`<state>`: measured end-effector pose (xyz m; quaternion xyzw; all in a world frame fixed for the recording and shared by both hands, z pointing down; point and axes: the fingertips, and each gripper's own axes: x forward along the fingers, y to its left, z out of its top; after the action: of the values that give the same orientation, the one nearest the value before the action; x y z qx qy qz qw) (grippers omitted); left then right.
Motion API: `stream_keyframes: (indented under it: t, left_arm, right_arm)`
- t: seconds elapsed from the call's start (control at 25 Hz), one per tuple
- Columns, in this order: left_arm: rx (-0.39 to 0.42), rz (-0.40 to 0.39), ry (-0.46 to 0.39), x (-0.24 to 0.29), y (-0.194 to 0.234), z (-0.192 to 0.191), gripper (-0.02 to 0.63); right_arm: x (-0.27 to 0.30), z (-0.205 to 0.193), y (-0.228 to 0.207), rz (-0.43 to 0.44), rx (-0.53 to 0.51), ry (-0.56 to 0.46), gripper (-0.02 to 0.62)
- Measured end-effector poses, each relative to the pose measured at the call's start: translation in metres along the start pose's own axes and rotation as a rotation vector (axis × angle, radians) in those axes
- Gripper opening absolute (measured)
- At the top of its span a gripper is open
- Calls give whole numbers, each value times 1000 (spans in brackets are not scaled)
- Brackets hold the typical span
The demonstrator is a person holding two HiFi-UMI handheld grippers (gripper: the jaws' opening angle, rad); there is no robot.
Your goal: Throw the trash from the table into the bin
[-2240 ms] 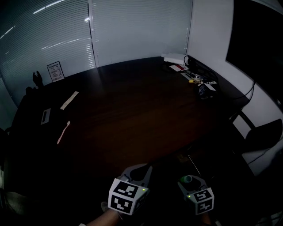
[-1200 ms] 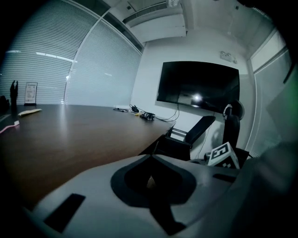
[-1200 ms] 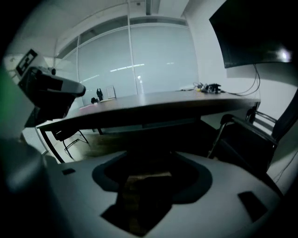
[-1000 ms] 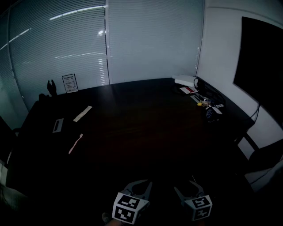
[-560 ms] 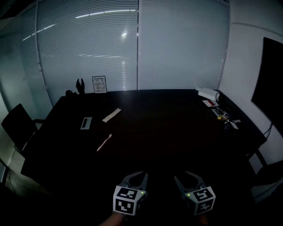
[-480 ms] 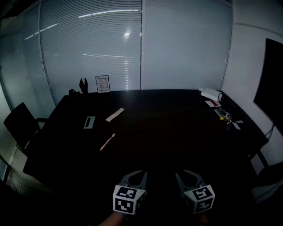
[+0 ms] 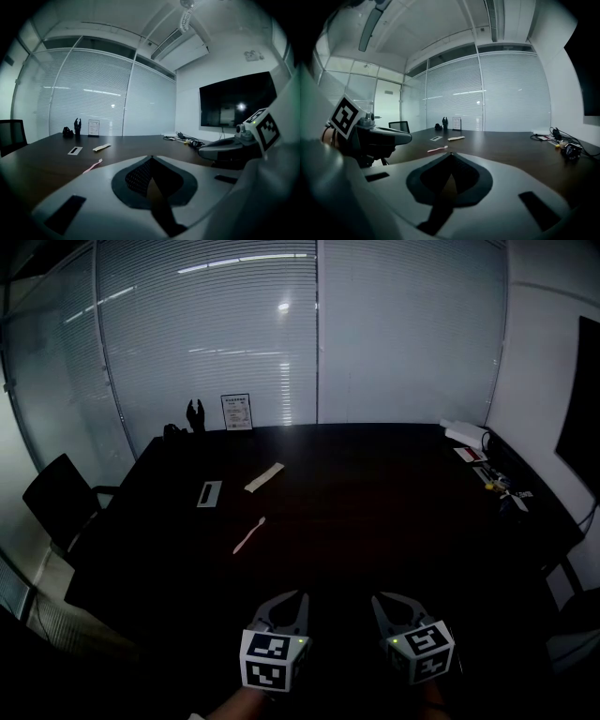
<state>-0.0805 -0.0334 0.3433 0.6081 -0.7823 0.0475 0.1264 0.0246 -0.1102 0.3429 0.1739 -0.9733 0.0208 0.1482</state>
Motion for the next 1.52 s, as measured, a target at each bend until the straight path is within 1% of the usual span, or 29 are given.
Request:
stream_keyframes:
  t: [0.16,0.4,0.52,0.6,0.68,0.76,0.84,0.96,1.04,1.12,1.16,1.28,1.32,1.36,1.4,1.52]
  left_arm:
    - [-5,16,-5,7,6,1,-2]
    - [-13,9,16,20,14,-3,-2]
    - [-27,22,35,29,30,-7,-2]
    - [-39,41,48,37,57,-9,-2]
    - [-50,67,62,46,93,-9,-2]
    - [-64,96,76,54,133,-8,-2]
    - [-80,126,87,60,175,-7,-2]
    - [-82,166,91,70,239,-1,-2]
    - [-85,186,93,78,284,2,-2]
    - [-98,203,99,85,326,3,-2]
    - [-105,210,102,88,344,3,-2]
    - [-118,216,117,98,384,0,-2]
    - [-122,217,122,101,394,-2,-2]
    - [-127,219,129,103,405,-5,-2]
    - [-134,223,137,105,415,-8,-2]
    - [-153,231,156,108,439,-17,-2]
  right_arm:
    - [10,-3,-3,3,-6,5,6]
    - [26,-6,-9,13,2,23,6]
    - [45,-3,-7,39,5,35,6]
    - [71,5,-1,66,-2,42,6]
    - [106,17,7,109,-41,56,8]
    - [146,29,14,153,-108,79,8]
    - [187,41,16,165,-167,96,8]
    - [251,64,24,173,-203,123,9]
    - [300,72,41,224,-245,165,9]
    - [347,69,66,323,-324,235,20]
    - [366,64,78,381,-367,272,50]
    - [410,46,104,545,-510,388,108]
    - [420,38,110,596,-570,431,115]
    - [429,29,116,648,-648,478,125]
    - [436,19,121,701,-754,527,151]
    - [451,-9,134,858,-1120,652,186]
